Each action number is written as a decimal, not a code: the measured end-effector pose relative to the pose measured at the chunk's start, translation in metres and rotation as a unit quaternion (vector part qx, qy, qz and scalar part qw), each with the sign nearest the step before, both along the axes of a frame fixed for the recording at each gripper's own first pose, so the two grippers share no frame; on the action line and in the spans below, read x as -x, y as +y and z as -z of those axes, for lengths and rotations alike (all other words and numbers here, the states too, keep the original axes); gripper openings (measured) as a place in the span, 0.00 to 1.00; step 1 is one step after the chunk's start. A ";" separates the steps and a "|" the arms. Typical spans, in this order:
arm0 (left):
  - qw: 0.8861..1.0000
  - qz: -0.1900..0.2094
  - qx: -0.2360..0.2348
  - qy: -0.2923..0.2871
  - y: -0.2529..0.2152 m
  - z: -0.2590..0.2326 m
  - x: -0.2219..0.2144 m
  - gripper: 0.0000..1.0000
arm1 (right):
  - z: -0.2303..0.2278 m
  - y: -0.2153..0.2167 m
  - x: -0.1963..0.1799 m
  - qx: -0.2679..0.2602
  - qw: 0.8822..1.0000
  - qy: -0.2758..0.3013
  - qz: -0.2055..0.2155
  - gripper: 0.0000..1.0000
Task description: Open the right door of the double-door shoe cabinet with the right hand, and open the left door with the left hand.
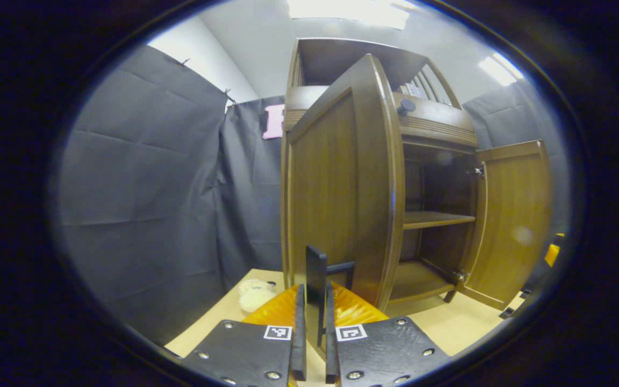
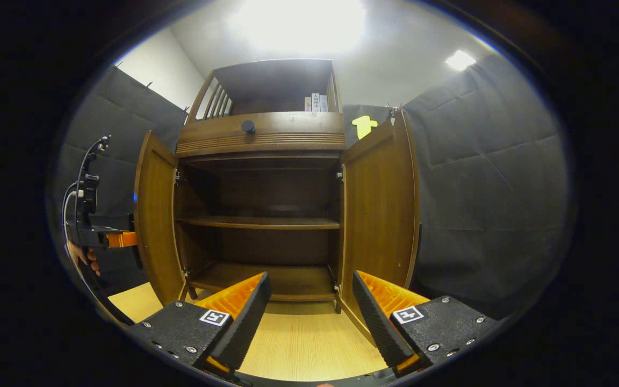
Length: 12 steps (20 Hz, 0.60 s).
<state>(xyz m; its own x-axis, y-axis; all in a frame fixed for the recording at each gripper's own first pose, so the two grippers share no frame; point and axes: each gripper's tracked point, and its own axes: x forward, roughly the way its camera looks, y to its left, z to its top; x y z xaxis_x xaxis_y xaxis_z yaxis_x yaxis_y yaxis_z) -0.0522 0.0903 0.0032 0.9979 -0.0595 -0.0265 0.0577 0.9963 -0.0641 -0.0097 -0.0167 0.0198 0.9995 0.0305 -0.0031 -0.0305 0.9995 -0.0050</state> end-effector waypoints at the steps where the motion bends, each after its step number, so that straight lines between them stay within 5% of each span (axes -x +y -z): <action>1: 1.000 -0.006 -0.002 -0.004 0.008 -0.002 0.001 0.20 | -0.002 -0.001 0.001 -0.001 1.000 -0.002 0.002 0.94; 5: 1.000 -0.014 0.002 -0.005 0.032 -0.002 0.010 0.21 | -0.003 -0.003 0.002 -0.009 1.000 -0.001 0.009 0.94; 6: 1.000 -0.018 -0.001 -0.007 0.037 -0.003 0.013 0.09 | -0.003 -0.003 0.003 -0.010 1.000 -0.001 0.011 0.94; 7: 1.000 -0.022 -0.002 -0.008 0.041 -0.002 0.017 0.20 | -0.004 -0.003 0.005 -0.011 1.000 -0.001 0.012 0.94; 12: 0.999 -0.047 -0.006 -0.007 0.071 0.003 0.038 0.20 | -0.004 -0.002 0.018 -0.007 1.000 0.002 0.015 0.94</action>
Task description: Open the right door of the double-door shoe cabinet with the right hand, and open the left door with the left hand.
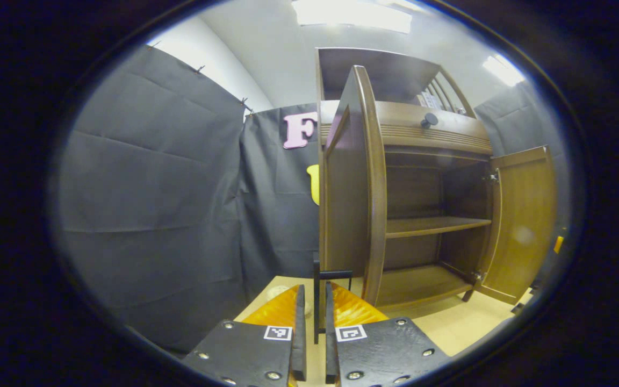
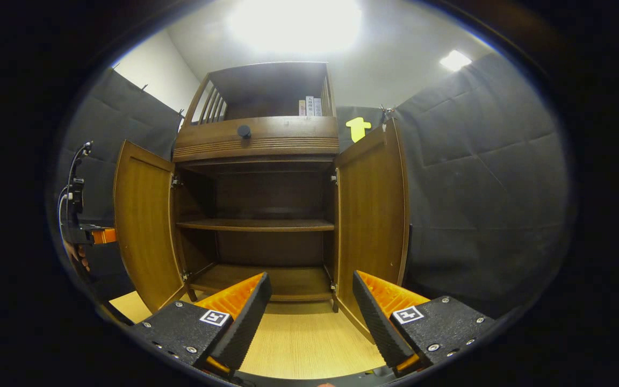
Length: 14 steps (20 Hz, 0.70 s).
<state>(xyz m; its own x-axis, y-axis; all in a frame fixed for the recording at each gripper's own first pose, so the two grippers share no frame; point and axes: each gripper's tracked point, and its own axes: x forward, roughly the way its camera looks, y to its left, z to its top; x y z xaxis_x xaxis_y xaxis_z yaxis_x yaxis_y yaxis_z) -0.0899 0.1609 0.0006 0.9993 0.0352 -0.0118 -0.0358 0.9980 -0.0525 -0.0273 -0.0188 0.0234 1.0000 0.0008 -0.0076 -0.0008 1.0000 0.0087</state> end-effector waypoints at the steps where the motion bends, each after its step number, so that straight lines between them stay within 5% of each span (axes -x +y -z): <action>1: 1.000 -0.007 -0.005 -0.001 0.008 0.000 0.005 0.20 | 0.000 0.000 0.002 -0.001 1.000 0.000 0.000 0.94; 8: 0.997 -0.080 -0.006 -0.001 0.056 -0.004 0.031 0.20 | -0.003 -0.013 0.011 -0.004 1.000 0.003 -0.005 0.94; 11: 0.996 -0.083 0.002 -0.017 0.057 -0.020 0.053 0.14 | -0.008 -0.023 0.016 -0.005 1.000 0.004 -0.013 0.94; 14: 0.997 -0.069 0.012 -0.033 0.033 -0.040 0.077 0.21 | -0.018 -0.034 0.025 0.003 1.000 -0.003 -0.012 0.94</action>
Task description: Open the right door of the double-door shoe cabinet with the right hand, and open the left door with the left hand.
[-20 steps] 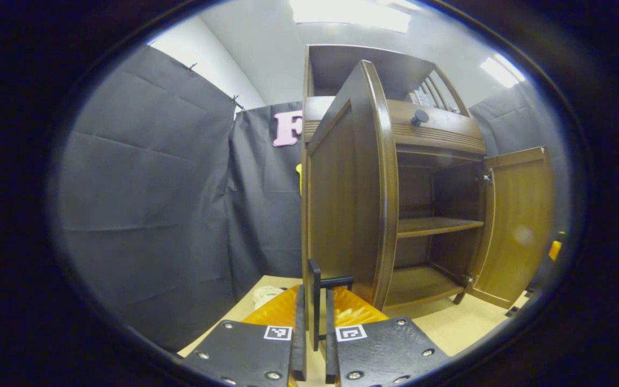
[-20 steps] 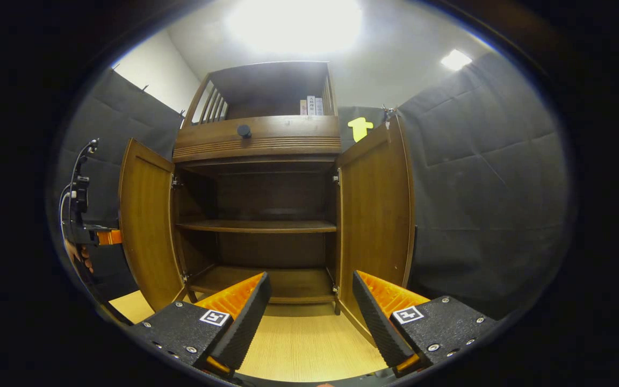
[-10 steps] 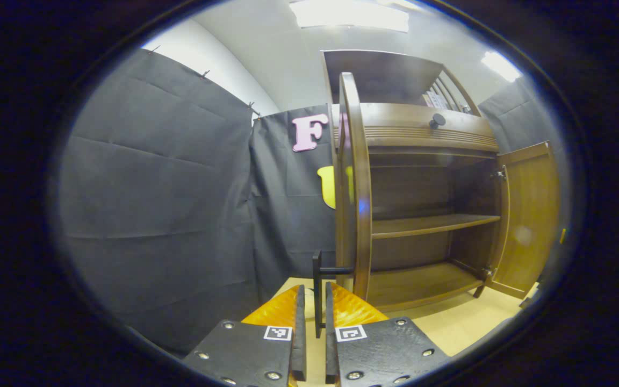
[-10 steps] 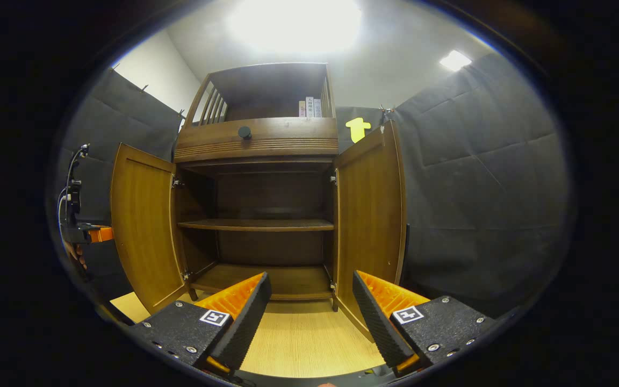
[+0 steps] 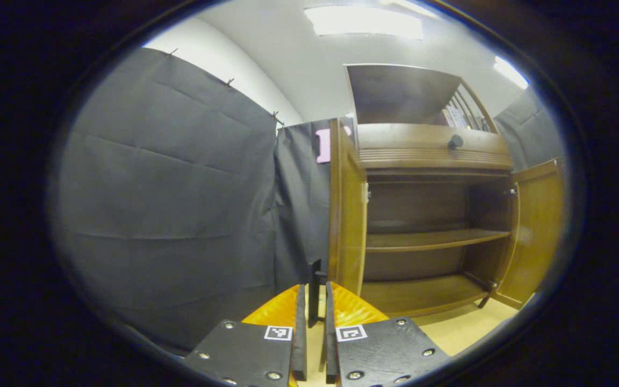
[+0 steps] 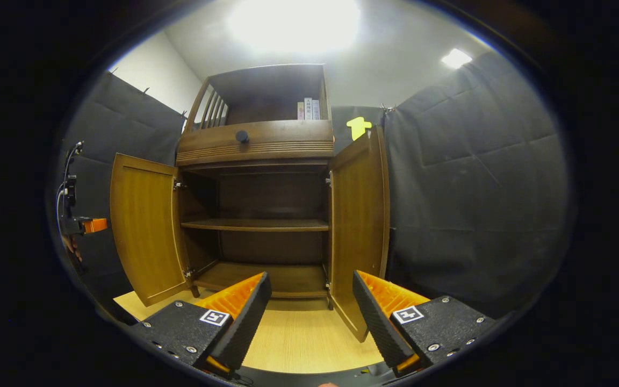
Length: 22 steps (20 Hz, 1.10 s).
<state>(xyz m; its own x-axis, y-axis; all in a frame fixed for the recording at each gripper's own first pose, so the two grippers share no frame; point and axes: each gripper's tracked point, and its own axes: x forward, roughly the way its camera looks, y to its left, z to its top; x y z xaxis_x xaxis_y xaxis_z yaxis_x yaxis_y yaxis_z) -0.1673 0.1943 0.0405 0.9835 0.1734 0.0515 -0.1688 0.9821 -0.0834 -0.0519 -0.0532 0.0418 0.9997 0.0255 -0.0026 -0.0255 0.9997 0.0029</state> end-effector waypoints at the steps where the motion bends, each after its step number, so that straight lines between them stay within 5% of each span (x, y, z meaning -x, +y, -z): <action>1: 1.000 0.009 -0.001 -0.003 -0.013 -0.005 0.006 0.21 | -0.003 -0.003 0.004 0.001 1.000 -0.003 0.001 0.94; 9: 0.995 0.095 -0.028 -0.007 -0.109 -0.029 0.073 0.14 | -0.001 -0.007 0.031 -0.016 1.000 -0.001 -0.007 0.94; 17: 0.993 0.115 -0.031 0.005 -0.138 -0.019 0.107 0.15 | -0.003 0.001 0.054 -0.024 0.999 -0.011 -0.022 0.94; 19: 0.993 0.116 -0.034 0.005 -0.143 -0.017 0.112 0.22 | -0.003 0.003 0.058 -0.027 0.999 -0.013 -0.023 0.94; 22: 0.992 0.120 -0.032 0.008 -0.147 -0.012 0.119 0.68 | -0.001 0.005 0.062 -0.028 0.999 -0.012 -0.027 0.94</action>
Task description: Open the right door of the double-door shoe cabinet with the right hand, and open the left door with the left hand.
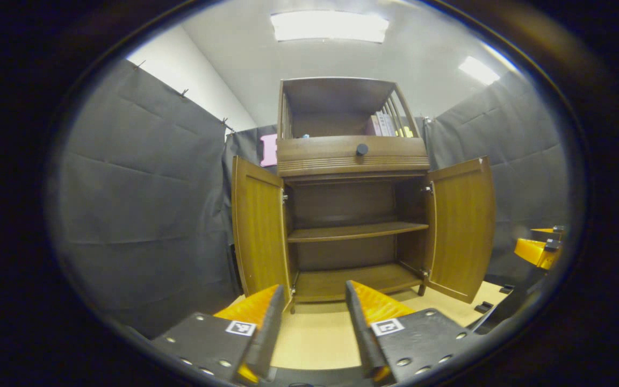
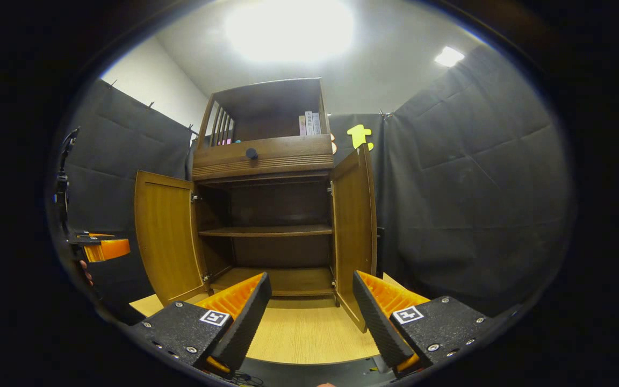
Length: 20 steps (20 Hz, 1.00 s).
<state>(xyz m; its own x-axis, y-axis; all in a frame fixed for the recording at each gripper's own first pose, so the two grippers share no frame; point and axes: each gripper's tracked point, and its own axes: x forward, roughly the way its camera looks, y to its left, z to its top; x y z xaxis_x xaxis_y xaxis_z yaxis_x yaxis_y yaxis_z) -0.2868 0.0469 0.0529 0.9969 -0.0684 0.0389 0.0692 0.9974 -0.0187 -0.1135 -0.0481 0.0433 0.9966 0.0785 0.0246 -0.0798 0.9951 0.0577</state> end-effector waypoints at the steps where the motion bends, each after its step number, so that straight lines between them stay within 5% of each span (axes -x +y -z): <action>1: 1.000 -0.005 0.000 0.000 0.000 0.001 0.001 0.84 | 0.001 0.001 0.001 -0.001 1.000 0.001 -0.001 0.94; 2: 1.000 -0.010 -0.002 -0.001 0.002 0.000 0.002 0.99 | 0.003 0.001 0.002 -0.002 1.000 0.003 -0.002 0.94; 15: 1.000 -0.029 0.002 -0.004 0.008 0.002 0.001 0.89 | 0.002 0.004 0.004 -0.004 1.000 0.002 -0.003 0.94; 20: 1.000 -0.030 0.002 -0.009 0.006 -0.001 -0.005 1.00 | 0.003 0.005 0.000 -0.005 1.000 0.002 -0.006 0.94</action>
